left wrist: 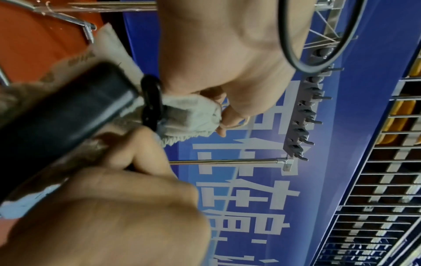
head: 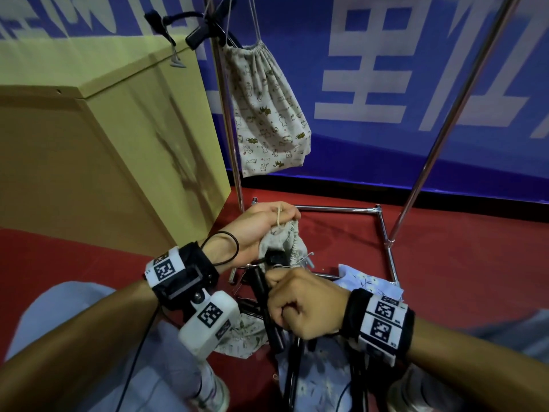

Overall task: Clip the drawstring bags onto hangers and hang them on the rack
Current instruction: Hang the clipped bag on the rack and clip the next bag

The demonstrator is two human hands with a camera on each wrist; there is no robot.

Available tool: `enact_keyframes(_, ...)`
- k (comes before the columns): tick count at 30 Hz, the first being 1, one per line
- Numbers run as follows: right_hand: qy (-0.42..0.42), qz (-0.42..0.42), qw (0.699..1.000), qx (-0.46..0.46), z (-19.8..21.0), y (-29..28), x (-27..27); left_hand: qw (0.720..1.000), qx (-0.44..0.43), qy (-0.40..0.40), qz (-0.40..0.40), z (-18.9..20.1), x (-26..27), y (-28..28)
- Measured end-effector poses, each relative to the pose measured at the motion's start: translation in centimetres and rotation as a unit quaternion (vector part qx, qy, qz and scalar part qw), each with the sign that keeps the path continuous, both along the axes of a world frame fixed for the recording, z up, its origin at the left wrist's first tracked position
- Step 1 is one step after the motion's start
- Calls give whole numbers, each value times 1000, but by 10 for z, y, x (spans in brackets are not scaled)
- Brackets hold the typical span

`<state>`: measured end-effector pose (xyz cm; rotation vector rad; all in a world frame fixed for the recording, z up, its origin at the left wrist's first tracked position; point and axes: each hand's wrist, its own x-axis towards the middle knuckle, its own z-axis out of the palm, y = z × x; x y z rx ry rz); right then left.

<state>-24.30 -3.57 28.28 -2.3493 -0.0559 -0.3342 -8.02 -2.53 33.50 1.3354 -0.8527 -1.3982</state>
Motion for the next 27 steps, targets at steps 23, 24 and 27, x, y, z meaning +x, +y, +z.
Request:
enact_keyframes(23,31,-262,895,-360,-20,-46,-5,995,-7,-64,81,6,-8,2)
enact_keyframes(24,14,-299,884,-360,-20,-46,-6,992,-15,-70,105,8,-5,0)
enact_keyframes(27,53,-438,871,-217,-25,-51,-6,986,-13,-56,158,13,4,-4)
